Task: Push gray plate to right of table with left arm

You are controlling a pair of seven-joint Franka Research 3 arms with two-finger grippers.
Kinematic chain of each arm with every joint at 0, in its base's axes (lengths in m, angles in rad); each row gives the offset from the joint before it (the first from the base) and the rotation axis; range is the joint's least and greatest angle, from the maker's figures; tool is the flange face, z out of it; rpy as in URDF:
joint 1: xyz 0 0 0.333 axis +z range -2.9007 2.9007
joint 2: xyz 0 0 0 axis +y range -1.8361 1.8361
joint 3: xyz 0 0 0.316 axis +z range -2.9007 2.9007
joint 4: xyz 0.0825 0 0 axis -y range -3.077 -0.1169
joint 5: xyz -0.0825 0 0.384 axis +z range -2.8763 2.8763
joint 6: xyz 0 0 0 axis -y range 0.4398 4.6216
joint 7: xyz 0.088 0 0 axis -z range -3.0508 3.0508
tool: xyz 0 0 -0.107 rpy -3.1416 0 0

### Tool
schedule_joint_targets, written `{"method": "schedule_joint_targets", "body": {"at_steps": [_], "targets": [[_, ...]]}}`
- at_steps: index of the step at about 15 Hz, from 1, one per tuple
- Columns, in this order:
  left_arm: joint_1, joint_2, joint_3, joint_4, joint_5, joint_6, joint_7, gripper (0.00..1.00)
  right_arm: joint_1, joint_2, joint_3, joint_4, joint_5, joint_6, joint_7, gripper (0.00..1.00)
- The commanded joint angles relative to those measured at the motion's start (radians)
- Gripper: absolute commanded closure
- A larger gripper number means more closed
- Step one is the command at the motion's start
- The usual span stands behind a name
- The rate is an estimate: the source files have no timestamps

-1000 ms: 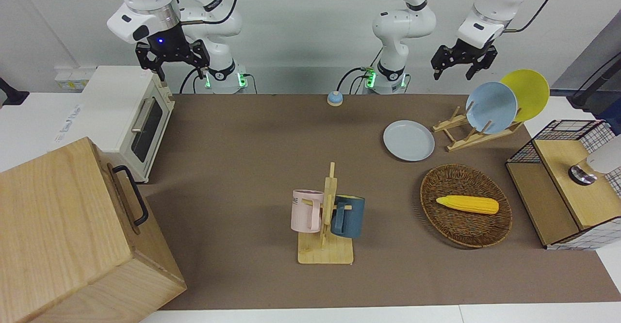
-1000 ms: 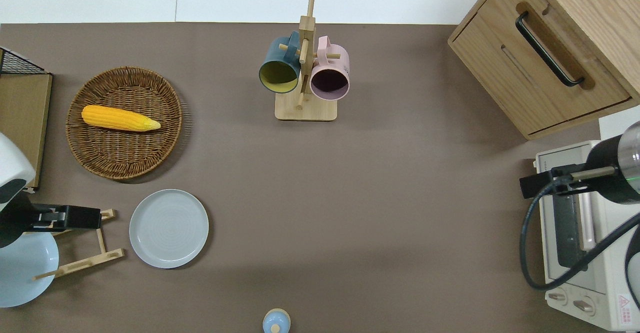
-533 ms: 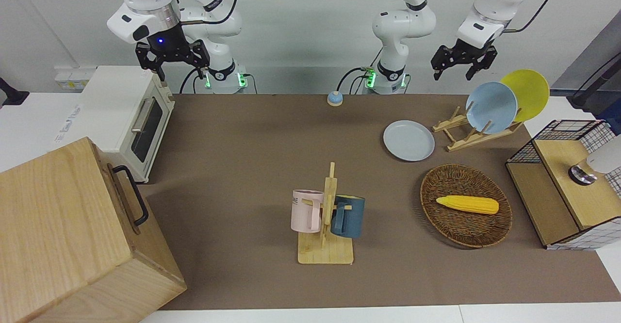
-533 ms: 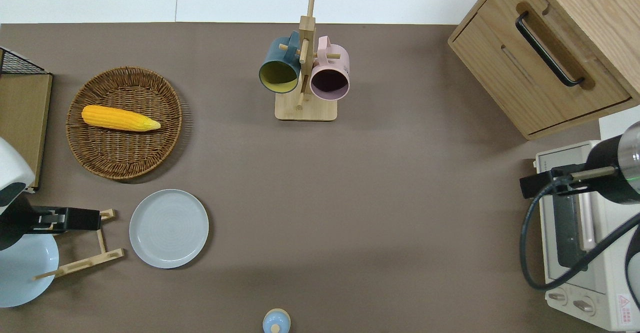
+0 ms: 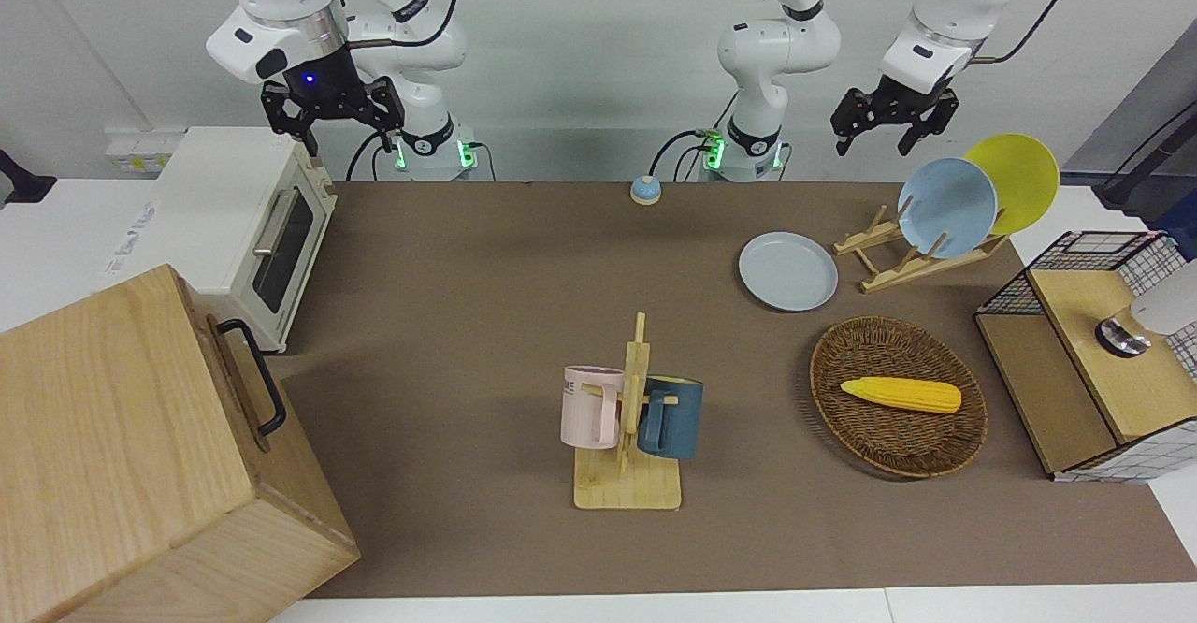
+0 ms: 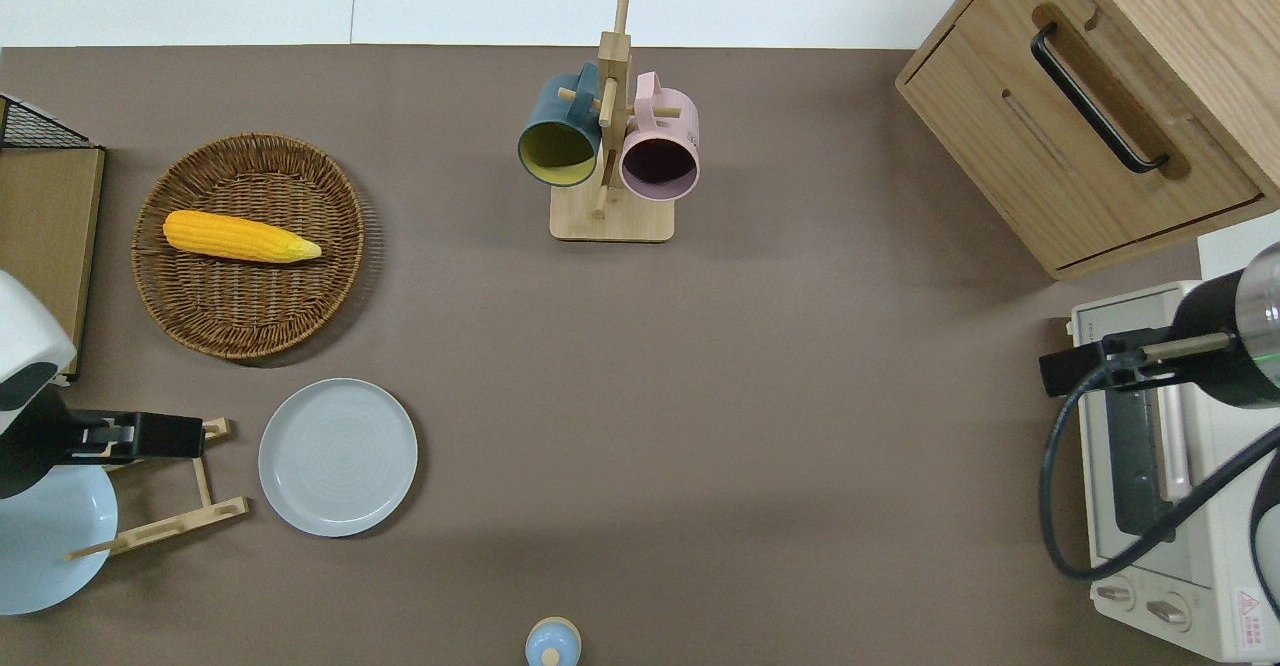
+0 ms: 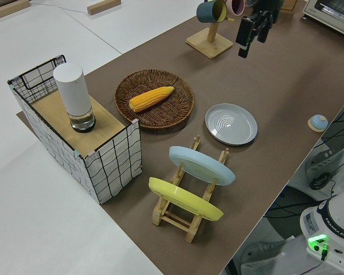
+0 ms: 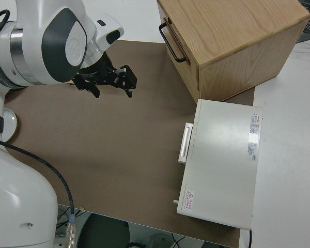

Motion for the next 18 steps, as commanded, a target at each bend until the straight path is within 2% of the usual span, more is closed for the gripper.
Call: {"method": "schedule_joint_targets", "body": {"at_steps": [1, 5, 9, 11, 14, 18], "targets": [[0.023, 0.012, 0.027, -0.075, 0.016, 0.096, 0.000, 0.01, -0.024, -0.009, 0.019, 0.000, -0.008, -0.014, -0.008, 0.005], [0.042, 0.009, 0.032, -0.231, 0.017, 0.217, 0.010, 0.01, -0.024, -0.009, 0.019, 0.000, -0.008, -0.014, -0.008, 0.005], [0.054, 0.015, 0.035, -0.288, 0.017, 0.267, 0.021, 0.01, -0.024, -0.009, 0.019, 0.000, -0.008, -0.016, -0.008, 0.005], [0.077, 0.015, 0.035, -0.355, 0.017, 0.326, 0.082, 0.01, -0.024, -0.009, 0.019, 0.000, -0.010, -0.014, -0.008, 0.005], [0.076, 0.020, 0.035, -0.423, 0.017, 0.406, 0.084, 0.01, -0.024, -0.009, 0.019, 0.000, -0.008, -0.014, -0.008, 0.005], [0.072, 0.073, 0.035, -0.499, 0.017, 0.548, 0.096, 0.01, -0.024, -0.009, 0.019, 0.000, -0.008, -0.014, -0.008, 0.005]]}}
